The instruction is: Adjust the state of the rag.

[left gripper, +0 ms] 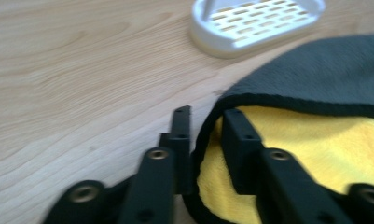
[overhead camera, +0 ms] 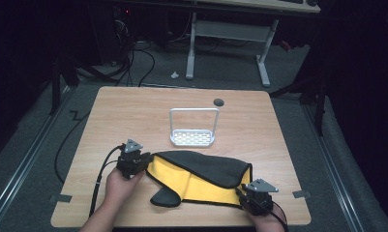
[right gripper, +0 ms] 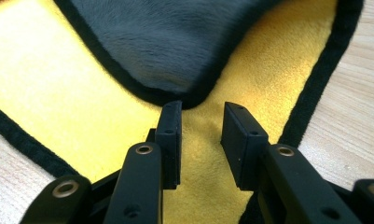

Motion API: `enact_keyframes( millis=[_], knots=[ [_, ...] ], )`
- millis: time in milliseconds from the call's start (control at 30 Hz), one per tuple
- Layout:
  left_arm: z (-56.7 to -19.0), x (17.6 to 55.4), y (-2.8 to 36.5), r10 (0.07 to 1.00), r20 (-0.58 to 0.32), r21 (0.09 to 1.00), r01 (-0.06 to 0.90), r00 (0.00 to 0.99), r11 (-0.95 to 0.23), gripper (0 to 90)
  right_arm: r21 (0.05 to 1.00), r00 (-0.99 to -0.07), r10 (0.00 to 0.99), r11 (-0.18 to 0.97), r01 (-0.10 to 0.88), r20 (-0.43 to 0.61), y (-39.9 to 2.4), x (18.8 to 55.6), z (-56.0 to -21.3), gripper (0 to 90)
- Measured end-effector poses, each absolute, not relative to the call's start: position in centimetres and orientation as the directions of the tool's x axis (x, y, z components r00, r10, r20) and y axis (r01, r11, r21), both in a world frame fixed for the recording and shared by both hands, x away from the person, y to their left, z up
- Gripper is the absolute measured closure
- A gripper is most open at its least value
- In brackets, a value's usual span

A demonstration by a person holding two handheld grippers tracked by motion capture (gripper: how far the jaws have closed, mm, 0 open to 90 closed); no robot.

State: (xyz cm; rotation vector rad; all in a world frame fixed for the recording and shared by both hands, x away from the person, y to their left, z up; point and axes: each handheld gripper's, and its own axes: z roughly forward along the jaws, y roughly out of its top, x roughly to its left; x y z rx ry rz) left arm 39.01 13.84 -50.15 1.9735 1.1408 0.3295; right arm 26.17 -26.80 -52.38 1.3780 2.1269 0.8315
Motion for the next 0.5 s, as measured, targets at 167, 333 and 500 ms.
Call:
enact_keyframes(
  millis=[167, 333, 500],
  knots=[
    [-48.5, 36.0, 13.6, 0.799, -0.187, 0.809, 0.551, 0.571, -0.204, 67.8, 0.706, -0.389, 0.919, 0.314, 0.635, -0.060, -26.8, 26.2, -52.4, 69.2],
    [-48.2, 30.4, 8.6, 0.630, -0.283, 0.796, 0.544, 0.723, -0.266, 60.1, 0.704, -0.388, 0.919, 0.318, 0.635, -0.065, -26.8, 26.2, -52.4, 69.4],
    [-51.3, 28.5, 3.2, 0.637, -0.035, 0.710, 0.467, 0.770, -0.526, 40.6, 0.705, -0.385, 0.921, 0.314, 0.636, -0.062, -26.8, 26.2, -52.4, 69.5]
  ],
)
